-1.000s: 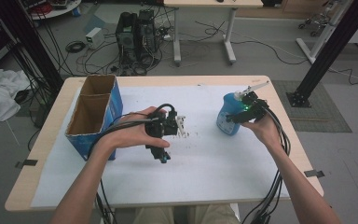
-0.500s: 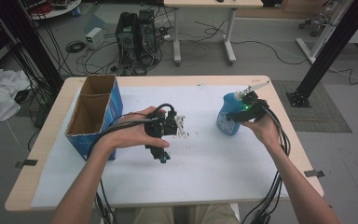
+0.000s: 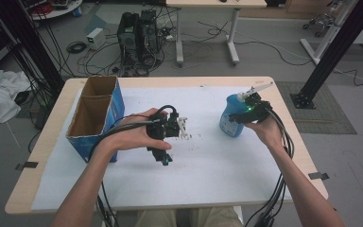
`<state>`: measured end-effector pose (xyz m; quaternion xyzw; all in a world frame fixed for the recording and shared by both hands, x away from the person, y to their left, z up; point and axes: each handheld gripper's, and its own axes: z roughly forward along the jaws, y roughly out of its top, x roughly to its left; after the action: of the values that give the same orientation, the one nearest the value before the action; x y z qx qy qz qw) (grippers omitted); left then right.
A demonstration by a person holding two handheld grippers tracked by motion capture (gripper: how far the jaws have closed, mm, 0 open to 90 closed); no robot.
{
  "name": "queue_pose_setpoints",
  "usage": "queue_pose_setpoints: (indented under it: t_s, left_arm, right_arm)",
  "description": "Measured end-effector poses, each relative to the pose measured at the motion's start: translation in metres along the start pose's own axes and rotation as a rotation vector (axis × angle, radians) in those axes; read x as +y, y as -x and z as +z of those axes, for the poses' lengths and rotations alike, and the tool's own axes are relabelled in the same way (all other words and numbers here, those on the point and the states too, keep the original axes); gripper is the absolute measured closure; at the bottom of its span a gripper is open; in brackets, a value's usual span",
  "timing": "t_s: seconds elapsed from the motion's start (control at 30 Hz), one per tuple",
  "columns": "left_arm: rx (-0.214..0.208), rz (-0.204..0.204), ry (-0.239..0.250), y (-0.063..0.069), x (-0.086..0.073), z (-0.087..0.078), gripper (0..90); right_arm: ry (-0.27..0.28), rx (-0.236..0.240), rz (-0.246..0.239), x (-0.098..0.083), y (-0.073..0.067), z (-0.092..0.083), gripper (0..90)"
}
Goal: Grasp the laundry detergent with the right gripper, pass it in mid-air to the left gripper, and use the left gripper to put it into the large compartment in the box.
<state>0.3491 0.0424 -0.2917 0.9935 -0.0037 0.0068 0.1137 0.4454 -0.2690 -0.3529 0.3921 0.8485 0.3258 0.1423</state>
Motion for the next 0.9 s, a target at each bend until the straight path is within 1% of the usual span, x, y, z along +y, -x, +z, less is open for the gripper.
queue_pose_setpoints:
  t_s: [0.1,0.13,0.2,0.23,0.27,0.3,0.37,0.5,0.53,0.67,0.7,0.8,0.83,0.87,0.9]
  left_arm:
    - [0.002,-0.005,0.005,0.0004,-0.0008,-0.0003,15.8]
    - [0.002,-0.003,0.002,0.0003,-0.0006,-0.0005,15.8]
    - [0.001,-0.003,0.003,0.0002,-0.0009,-0.0007,15.8]
    - [-0.002,-0.002,0.002,0.0002,-0.0001,0.0001,15.8]
    - [0.002,-0.007,0.005,0.0006,-0.0006,-0.0002,15.8]
    - [-0.001,-0.004,0.003,0.0003,-0.0008,-0.0006,15.8]
    - [0.003,-0.005,0.005,0.0003,-0.0009,-0.0009,15.8]
    - [0.001,-0.006,0.004,0.0005,-0.0006,-0.0003,15.8]
    - [0.008,-0.009,0.009,0.0004,-0.0012,-0.0008,15.8]
    - [0.008,-0.011,0.014,0.0007,-0.0013,-0.0013,15.8]
    - [0.008,-0.009,0.011,0.0004,-0.0014,-0.0016,15.8]
    - [0.011,-0.009,0.012,0.0004,-0.0014,-0.0017,15.8]
    - [0.009,-0.012,0.012,0.0004,-0.0016,-0.0021,15.8]
    - [0.001,-0.004,0.004,0.0003,-0.0009,-0.0007,15.8]
    - [0.003,-0.004,0.004,0.0002,-0.001,-0.0009,15.8]
  right_arm:
    - [-0.005,-0.005,0.0,-0.0001,0.0008,-0.0001,35.9]
    - [0.006,0.013,0.002,-0.0003,0.0001,0.0002,36.9]
    - [0.006,0.018,0.0,-0.001,-0.0002,0.0008,40.2]
    - [0.006,0.018,0.0,-0.001,-0.0002,0.0008,40.2]
    - [0.002,0.001,-0.001,0.0,0.0,-0.0002,41.3]
    - [0.006,0.006,0.0,0.0,0.0002,-0.0002,42.2]
    - [0.007,0.019,-0.001,-0.0015,-0.0004,0.0017,42.7]
    - [0.014,0.011,0.004,-0.0035,-0.0003,0.0019,44.1]
    - [0.017,-0.003,-0.006,-0.0037,-0.0014,0.0016,44.6]
    - [0.017,-0.002,-0.006,-0.0036,-0.0013,0.0016,45.1]
    - [0.032,-0.002,-0.006,-0.0054,-0.0012,0.0014,45.2]
    - [0.036,-0.003,-0.008,-0.0059,-0.0012,0.0014,45.6]
    - [0.036,-0.003,-0.008,-0.0059,-0.0012,0.0014,45.6]
    - [0.038,-0.002,-0.012,-0.0061,-0.0015,0.0014,45.7]
    - [0.008,0.019,-0.003,-0.0013,-0.0003,0.0015,45.8]
